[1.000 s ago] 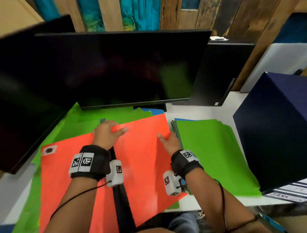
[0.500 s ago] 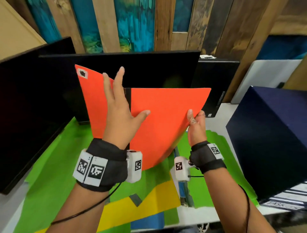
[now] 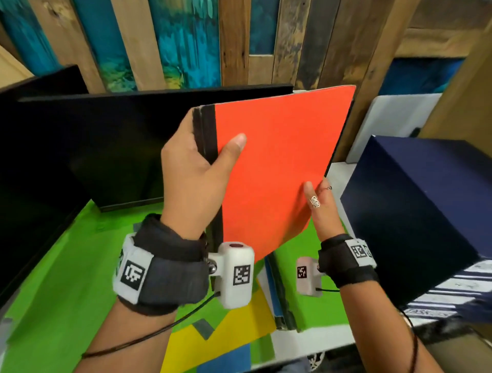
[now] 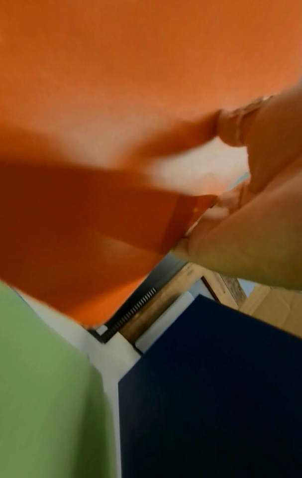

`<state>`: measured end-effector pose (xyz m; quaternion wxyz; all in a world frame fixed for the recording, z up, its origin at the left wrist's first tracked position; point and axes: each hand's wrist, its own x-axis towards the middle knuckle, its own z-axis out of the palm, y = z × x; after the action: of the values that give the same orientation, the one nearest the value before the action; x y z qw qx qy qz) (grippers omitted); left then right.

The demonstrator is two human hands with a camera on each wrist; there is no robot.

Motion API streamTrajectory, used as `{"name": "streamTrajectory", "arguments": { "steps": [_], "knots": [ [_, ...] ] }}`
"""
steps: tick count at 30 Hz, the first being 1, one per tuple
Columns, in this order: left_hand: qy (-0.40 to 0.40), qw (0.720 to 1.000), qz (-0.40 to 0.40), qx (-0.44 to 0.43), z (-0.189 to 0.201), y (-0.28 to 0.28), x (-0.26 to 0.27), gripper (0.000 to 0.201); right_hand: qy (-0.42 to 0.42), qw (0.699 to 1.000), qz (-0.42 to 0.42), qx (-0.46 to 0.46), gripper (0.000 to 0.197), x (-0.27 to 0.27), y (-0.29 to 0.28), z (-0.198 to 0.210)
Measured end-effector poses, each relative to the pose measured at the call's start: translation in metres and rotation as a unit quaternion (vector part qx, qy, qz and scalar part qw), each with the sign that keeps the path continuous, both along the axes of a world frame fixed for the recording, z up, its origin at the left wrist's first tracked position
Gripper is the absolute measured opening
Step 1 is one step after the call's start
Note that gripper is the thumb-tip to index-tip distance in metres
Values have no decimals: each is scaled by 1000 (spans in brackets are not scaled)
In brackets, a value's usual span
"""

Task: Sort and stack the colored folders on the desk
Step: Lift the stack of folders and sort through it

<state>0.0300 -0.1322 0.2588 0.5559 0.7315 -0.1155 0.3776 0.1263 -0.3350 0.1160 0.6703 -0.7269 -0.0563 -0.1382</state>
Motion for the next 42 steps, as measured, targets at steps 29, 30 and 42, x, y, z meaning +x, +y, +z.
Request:
{"name": "streamTrajectory", "arguments": {
  "steps": [29,30,42],
  "knots": [
    [667,727,-44,-158,-263,-98,115,63,438,841,-133,-290,59,13,-134,-133],
    [663,728,-47,-165,-263,-99,116,62,438,845,-140,-275,58,14,-134,-134],
    [477,848,-78,-215,-235,-104,99,40,376,905,-194,35,51,16,-134,-122]
  ]
}}
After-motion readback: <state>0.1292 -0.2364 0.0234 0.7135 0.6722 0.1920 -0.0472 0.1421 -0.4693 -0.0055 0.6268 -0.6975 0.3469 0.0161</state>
